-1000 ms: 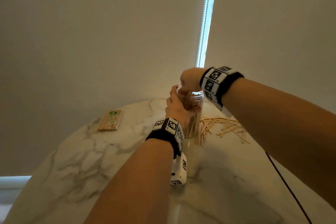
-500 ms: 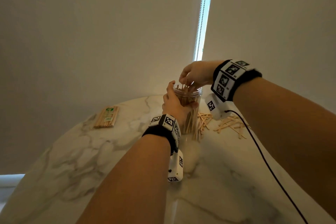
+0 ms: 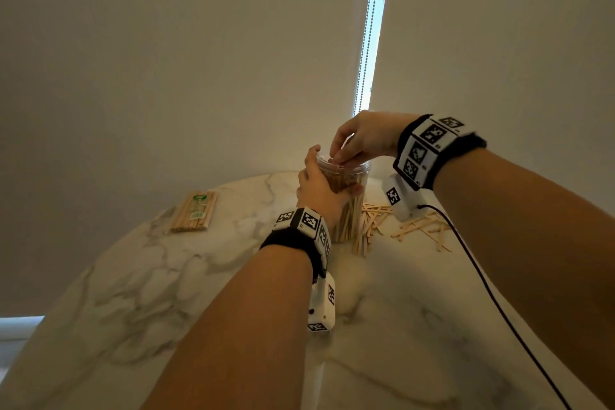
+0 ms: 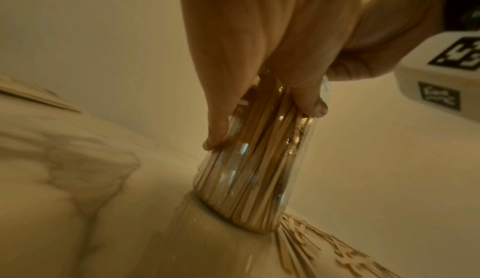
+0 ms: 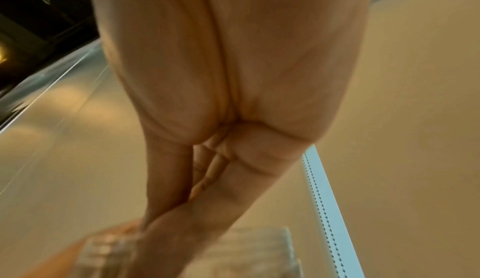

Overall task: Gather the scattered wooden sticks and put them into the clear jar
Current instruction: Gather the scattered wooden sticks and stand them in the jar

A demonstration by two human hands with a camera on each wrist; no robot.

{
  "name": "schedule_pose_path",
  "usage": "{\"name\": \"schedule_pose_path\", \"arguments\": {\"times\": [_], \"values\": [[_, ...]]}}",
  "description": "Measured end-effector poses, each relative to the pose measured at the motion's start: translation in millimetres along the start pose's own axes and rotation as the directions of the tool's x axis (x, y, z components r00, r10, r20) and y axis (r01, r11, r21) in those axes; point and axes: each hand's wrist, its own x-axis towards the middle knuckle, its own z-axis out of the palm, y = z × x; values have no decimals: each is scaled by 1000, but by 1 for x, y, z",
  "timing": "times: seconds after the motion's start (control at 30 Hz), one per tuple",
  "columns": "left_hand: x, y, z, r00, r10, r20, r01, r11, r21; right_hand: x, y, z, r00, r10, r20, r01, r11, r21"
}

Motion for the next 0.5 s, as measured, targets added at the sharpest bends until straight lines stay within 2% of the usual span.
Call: {"name": "schedule_pose_path", "arguments": {"times": [0.1,0.17,0.23,0.27,0.33,0.4,0.47,0.5], "values": [[1,0,0,1000,-6,4,6,1000,-3,4,-5,15,999,-39,-26,28,939,-344],[1,0,0,1000,-3,4,3,1000,9,5,-9,21,998,-55,12,55,907,-418],[0,0,0,1000,14,-3,-14,1000,17,1,-8,16,997,-75,-4,69,944,-322],[-1,-1,0,1000,22,-4,-22,1000,19,-4,-7,11,994,-95,-53,81,970,-228],[-1,-2,-1,999,34,-2,-34,999,19,-16,3,3,959,-137,-248,131,991,-39],[0,-3,-2,999,36,9,-37,999,22,-25,25,2,885,-92,-456,152,984,96],[1,-2,-4,999,43,27,-44,999,25,-27,55,8,854,34,-520,38,991,128],[3,-2,-5,998,49,33,-50,999,23,-24,71,14,870,98,-484,-67,994,81]]}}
